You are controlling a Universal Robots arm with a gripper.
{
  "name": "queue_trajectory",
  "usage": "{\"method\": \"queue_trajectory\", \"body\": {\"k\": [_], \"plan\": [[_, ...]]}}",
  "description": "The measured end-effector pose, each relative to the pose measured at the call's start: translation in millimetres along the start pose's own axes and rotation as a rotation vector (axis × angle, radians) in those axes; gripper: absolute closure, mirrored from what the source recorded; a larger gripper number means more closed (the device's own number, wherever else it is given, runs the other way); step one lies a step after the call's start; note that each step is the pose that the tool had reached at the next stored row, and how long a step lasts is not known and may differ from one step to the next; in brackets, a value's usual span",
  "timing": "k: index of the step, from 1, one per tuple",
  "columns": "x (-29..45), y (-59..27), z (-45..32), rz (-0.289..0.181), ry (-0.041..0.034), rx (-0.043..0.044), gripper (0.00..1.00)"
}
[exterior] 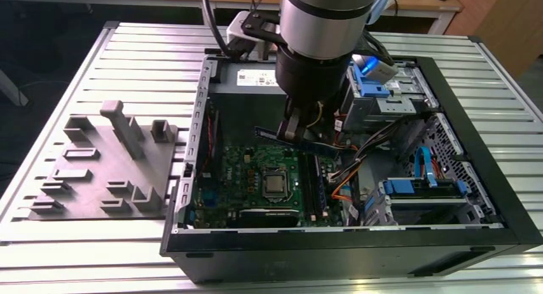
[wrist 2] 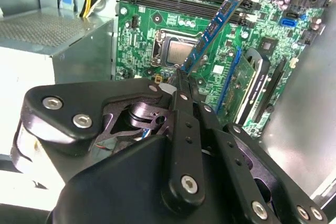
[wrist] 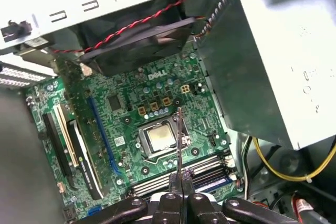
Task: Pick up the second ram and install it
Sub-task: 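Insert the second ram into the second slot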
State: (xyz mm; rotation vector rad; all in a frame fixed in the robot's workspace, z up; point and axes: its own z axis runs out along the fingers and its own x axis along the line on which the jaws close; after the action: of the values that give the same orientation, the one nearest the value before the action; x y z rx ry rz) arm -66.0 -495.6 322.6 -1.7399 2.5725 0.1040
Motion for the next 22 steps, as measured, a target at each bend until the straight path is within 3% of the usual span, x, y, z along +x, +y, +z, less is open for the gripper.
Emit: {"method": "queue_trajectory", "body": {"k": [22], "plan": [[0.0,0.0,0.2,0.205,-0.0074,0.0136,0.92]]}}
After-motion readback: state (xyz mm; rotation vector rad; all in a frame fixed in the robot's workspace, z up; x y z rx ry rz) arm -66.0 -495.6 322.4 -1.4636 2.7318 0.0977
